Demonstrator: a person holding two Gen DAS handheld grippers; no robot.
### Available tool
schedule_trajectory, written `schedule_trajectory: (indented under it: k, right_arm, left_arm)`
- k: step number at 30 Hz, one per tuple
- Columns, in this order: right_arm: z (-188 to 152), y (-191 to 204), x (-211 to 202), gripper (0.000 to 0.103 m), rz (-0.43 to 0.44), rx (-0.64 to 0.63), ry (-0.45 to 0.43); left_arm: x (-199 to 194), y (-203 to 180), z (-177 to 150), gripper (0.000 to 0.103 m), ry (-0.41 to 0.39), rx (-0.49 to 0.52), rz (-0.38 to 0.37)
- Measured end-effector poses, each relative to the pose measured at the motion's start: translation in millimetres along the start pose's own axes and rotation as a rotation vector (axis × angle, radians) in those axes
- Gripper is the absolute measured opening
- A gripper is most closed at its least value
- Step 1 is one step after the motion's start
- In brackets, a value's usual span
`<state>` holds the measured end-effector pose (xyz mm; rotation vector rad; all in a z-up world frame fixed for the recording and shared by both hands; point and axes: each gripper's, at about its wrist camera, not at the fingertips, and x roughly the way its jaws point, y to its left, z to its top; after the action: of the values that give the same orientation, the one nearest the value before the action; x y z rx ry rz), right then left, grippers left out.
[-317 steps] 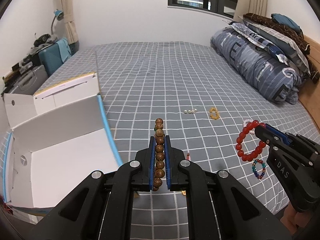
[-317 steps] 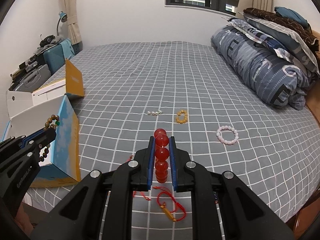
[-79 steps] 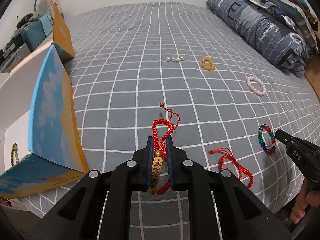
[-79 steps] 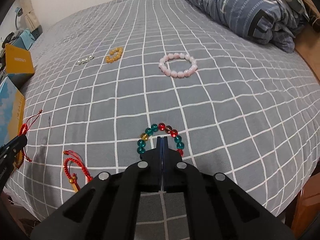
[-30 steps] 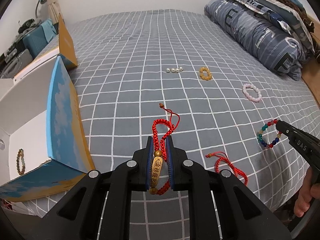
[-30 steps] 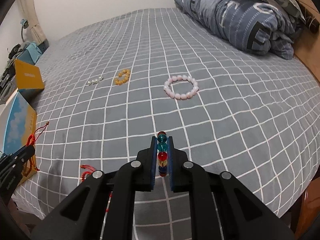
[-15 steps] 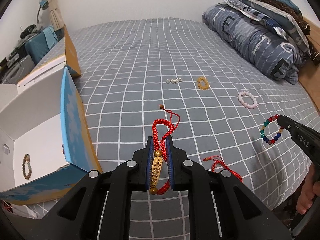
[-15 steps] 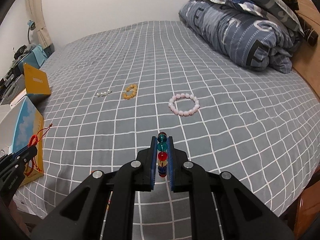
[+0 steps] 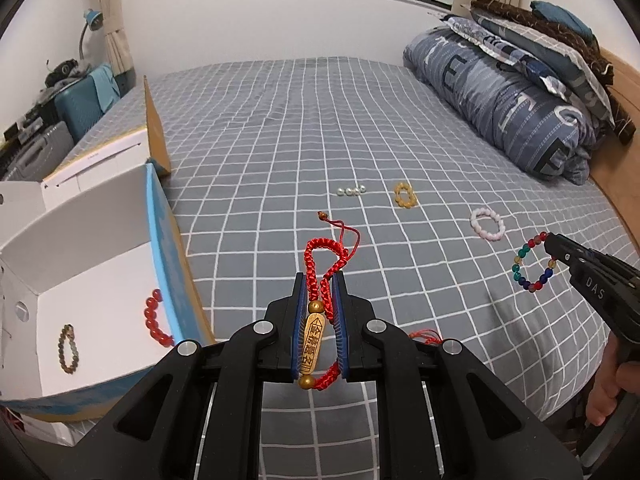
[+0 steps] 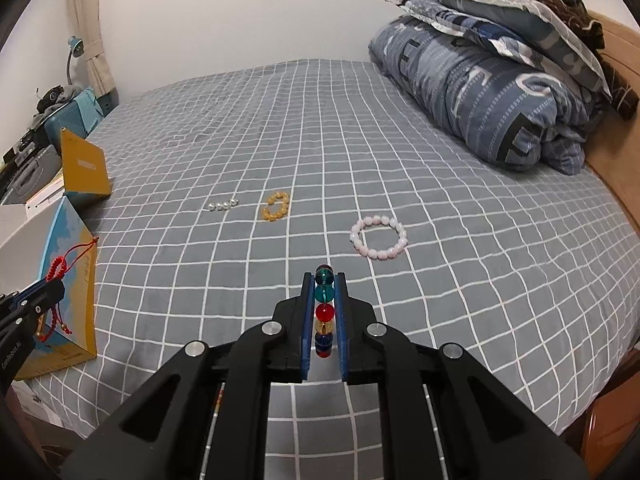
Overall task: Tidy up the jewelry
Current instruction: 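Carry the red string bracelet with left tool while right tool carries multicolour bracelet over box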
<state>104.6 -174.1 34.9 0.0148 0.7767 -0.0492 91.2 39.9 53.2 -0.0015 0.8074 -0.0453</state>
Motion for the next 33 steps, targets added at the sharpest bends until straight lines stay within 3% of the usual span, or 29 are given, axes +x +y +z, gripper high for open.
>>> schedule_trajectory:
  k: [8, 19, 33]
  right_arm:
    - [15, 23, -7, 0.009, 0.027, -0.030, -0.026]
    - [33, 84, -13, 0.009, 0.093, -0.085, -0.051]
    - [45, 175, -21, 0.009, 0.209, -0.163, -0.081]
  left_arm:
    - [-15, 18, 3, 0.012, -0.026, -0.015, 0.004]
    - [-34, 63, 6, 0.012, -0.060, -0.074, 0.041]
    - [-49, 136, 2, 0.012, -0.075, -0.175, 0.151]
